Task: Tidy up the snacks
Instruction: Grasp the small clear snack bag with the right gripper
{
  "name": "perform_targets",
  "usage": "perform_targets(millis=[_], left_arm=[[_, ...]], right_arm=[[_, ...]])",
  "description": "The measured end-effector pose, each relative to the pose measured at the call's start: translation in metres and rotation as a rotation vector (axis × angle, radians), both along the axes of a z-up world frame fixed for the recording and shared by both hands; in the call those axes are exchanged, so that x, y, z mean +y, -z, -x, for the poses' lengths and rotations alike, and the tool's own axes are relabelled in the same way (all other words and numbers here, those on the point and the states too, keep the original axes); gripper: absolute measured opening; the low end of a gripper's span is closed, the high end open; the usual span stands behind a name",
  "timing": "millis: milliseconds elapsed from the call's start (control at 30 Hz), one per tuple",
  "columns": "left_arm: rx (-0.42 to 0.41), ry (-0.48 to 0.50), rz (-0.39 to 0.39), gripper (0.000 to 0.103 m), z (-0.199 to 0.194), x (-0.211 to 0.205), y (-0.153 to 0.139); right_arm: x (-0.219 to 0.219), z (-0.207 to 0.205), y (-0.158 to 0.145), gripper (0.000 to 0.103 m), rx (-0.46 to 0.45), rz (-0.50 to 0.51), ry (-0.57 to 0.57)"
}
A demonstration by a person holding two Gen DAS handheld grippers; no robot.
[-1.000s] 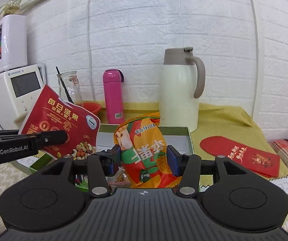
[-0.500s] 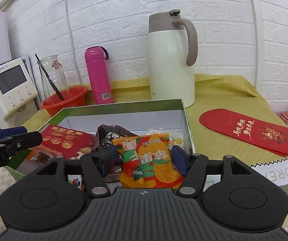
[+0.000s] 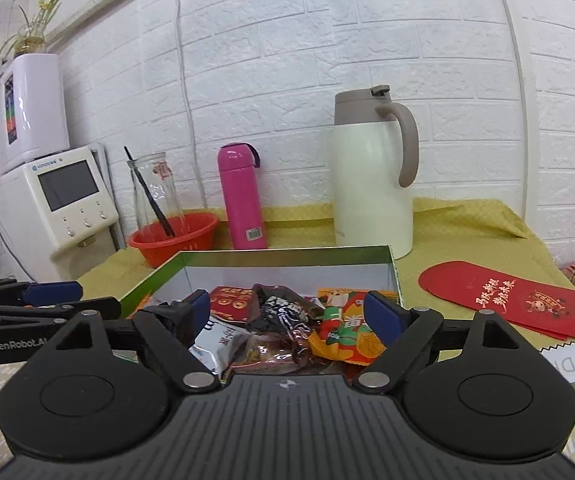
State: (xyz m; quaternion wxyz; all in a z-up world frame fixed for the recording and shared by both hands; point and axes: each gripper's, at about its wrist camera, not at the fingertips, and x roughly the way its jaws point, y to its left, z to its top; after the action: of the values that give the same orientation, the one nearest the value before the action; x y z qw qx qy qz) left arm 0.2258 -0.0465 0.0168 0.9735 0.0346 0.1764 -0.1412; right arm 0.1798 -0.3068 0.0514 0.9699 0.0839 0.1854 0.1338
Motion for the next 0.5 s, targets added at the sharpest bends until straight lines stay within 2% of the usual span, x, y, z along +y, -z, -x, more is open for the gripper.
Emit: perform_targets(millis=[133,233,367,400,433,500], left_arm=[[0.008,0.004,0.038,0.065,0.02,0.01,-0.001],[0.015,0.009,0.084,0.071,0.037,0.02,0.003],[0.063,0.017,0.118,0.084,0.05,0.029,0.017],[0.084,0.022,0.122,0.097,0.05,0.03,0.021],[0.105,0.028,0.124,0.102,0.051,0.03,0.026],[0.129,0.044,0.123,0.102,0.051,0.03,0.032]], right_arm=[[0.001,0.028,-0.003,0.103,-0.013,-0.031,-0.088],[0.005,0.044,0.002,0.103,0.034,-0.02,-0.178],[0.023,0.065,0.016,0.103,0.068,0.108,-0.296],[0.027,0.07,0.019,0.103,0.064,0.136,-0.321],[0.03,0.073,0.021,0.103,0.062,0.155,-0.35],[0.036,0.079,0.024,0.103,0.052,0.179,-0.411]])
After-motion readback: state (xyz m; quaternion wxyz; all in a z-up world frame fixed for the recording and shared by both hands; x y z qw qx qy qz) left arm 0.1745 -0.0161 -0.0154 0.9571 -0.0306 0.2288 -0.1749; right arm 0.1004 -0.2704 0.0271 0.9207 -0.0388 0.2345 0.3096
